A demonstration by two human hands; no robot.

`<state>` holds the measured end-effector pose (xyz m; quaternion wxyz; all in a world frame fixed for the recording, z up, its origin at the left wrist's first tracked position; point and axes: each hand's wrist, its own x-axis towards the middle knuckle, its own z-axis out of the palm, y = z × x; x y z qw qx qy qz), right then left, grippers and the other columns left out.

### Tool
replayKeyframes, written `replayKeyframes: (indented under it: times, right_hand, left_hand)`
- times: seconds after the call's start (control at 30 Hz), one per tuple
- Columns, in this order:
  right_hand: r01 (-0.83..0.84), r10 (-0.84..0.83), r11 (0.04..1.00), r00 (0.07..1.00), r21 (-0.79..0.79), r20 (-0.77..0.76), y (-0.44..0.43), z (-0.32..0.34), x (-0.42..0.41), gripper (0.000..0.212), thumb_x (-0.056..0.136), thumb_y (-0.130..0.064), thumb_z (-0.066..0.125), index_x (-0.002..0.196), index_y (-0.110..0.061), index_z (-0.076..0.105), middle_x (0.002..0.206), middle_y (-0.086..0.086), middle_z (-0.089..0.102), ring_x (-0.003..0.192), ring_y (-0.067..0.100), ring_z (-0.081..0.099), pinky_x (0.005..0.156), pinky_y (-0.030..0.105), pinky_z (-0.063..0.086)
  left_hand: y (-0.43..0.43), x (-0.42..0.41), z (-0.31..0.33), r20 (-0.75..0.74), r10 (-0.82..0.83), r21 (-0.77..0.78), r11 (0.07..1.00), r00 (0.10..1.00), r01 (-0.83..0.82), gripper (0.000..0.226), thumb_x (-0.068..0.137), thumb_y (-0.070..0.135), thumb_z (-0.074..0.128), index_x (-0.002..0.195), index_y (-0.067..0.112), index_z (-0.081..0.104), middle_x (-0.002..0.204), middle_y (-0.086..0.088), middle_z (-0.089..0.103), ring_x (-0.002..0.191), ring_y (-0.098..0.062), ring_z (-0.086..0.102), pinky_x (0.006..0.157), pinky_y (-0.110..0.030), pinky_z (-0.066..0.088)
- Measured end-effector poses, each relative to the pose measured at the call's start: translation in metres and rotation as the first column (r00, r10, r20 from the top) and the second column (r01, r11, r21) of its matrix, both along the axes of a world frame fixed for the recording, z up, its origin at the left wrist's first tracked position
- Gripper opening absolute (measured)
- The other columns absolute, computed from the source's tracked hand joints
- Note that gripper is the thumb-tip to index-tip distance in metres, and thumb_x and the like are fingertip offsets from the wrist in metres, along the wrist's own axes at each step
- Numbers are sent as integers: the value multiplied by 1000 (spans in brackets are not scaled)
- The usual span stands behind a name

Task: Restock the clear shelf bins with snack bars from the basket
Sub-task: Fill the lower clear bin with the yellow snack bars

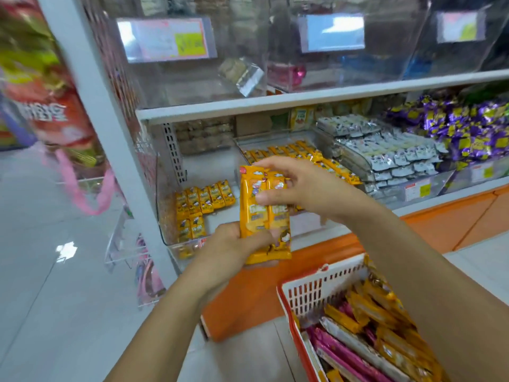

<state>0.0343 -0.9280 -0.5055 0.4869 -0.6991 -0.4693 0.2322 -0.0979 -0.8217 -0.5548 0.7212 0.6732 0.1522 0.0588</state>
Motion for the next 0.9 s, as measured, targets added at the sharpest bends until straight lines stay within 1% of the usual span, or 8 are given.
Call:
replayKeyframes:
  times: [0.1, 0.17, 0.27, 0.33, 0.53, 0.63, 0.7, 0.9]
  right_hand:
    - [-57, 57, 998, 998, 7, -39, 39, 8, 10, 25, 84, -20, 71, 105, -27, 61, 93, -11, 67, 68, -1, 59, 52, 18, 43]
    - [-53, 51, 998, 996, -23, -75, 66, 9, 21, 20, 84, -20, 72, 101, -27, 62, 90, -6, 67, 73, 8, 59, 59, 25, 43]
    - [25, -26, 998, 1000, -56, -12, 106, 6, 38, 23, 81, -21, 76, 99, -26, 63, 92, 0, 66, 80, 15, 59, 69, 34, 46]
    - [95, -72, 985, 985, -144, 158, 129, -1, 43, 34, 82, -22, 75, 113, -19, 61, 103, 0, 60, 91, 15, 55, 80, 31, 43]
    - [134, 1, 852, 966, -505, 257, 177, -54, 53, 62, 87, -25, 70, 139, -8, 43, 120, 7, 57, 91, 20, 59, 75, 18, 48]
    - [129, -26, 785, 984, -605, 176, 186, -83, 53, 66, 88, -24, 69, 144, -8, 39, 133, 12, 54, 104, 25, 59, 75, 29, 50]
    - [108, -95, 774, 994, -624, 54, 191, -96, 52, 65, 87, -23, 70, 143, -10, 41, 123, 11, 55, 92, 20, 51, 63, 27, 44]
    - [194, -154, 731, 981, -655, 118, 204, -104, 54, 60, 78, -31, 78, 126, -1, 57, 105, 10, 62, 84, 21, 54, 74, 31, 45]
  left_hand:
    - [24, -4, 5, 45, 116, 23, 993, 992, -117, 28, 74, 34, 70, 96, 16, 69, 93, -4, 75, 88, -21, 71, 79, -35, 58]
    - [42, -4, -2, 72, 230, 302, 922, 971, -241, 39, 74, 51, 72, 96, 20, 69, 93, 2, 74, 90, -17, 70, 87, -41, 54]
    - [70, -12, -15, 122, 391, 815, 485, 912, -317, 42, 85, 53, 60, 111, 20, 66, 104, 3, 70, 98, -20, 65, 83, -32, 49]
    - [82, -18, -21, 76, 363, 934, 299, 929, -194, 34, 93, 43, 52, 107, 18, 68, 99, -3, 71, 93, -25, 64, 73, -31, 47]
    - [83, -29, -32, -51, 235, 940, 340, 971, -33, 56, 79, 42, 30, 118, 24, 66, 110, -5, 70, 101, -25, 65, 82, -35, 51]
    - [85, -30, -33, -51, 217, 947, 322, 975, -22, 60, 78, 42, 29, 125, 23, 62, 117, -3, 67, 105, -23, 63, 84, -31, 49]
    - [87, -30, -34, -65, 215, 948, 317, 975, -7, 63, 78, 42, 28, 129, 22, 59, 122, -4, 65, 109, -23, 61, 87, -29, 47]
    - [89, -29, -39, -64, 202, 953, 302, 977, 0, 46, 96, 39, 33, 136, 25, 51, 134, 1, 56, 120, -15, 53, 94, -22, 39]
